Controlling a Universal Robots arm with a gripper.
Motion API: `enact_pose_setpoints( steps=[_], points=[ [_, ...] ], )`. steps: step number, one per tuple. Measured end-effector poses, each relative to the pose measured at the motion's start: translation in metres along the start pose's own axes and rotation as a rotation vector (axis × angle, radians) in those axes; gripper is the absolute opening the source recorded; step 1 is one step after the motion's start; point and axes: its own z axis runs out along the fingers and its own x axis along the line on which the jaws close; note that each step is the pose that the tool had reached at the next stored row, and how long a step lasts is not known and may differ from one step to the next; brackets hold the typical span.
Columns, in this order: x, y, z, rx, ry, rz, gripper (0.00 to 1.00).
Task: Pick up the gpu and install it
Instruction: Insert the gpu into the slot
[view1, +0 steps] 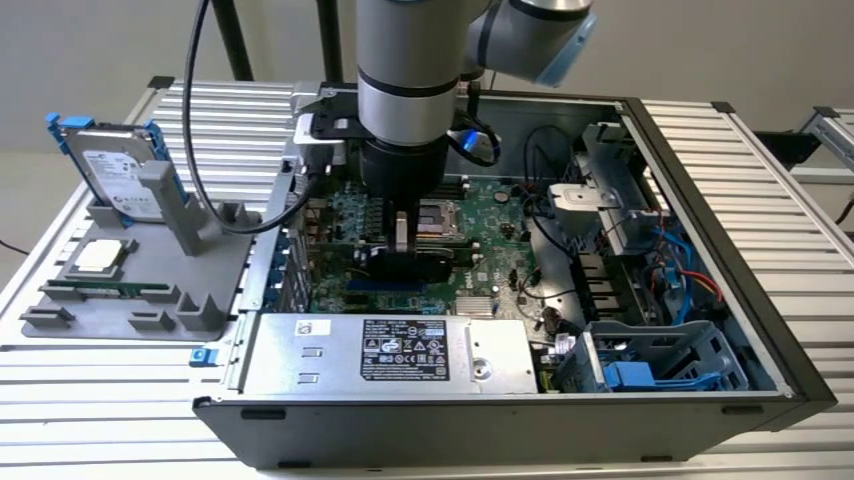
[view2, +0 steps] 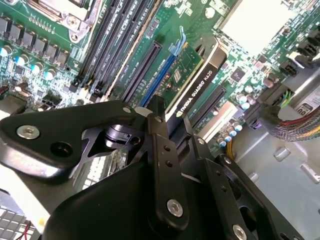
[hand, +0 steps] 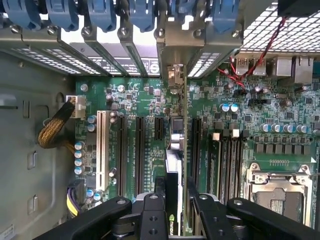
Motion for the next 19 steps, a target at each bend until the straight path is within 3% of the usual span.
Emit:
enact_pose_setpoints(
  steps=[19],
  points=[
    [-0.0009, 0.0041, 0.0033, 0.0065, -0.0006, 0.002, 0.00]
  ],
)
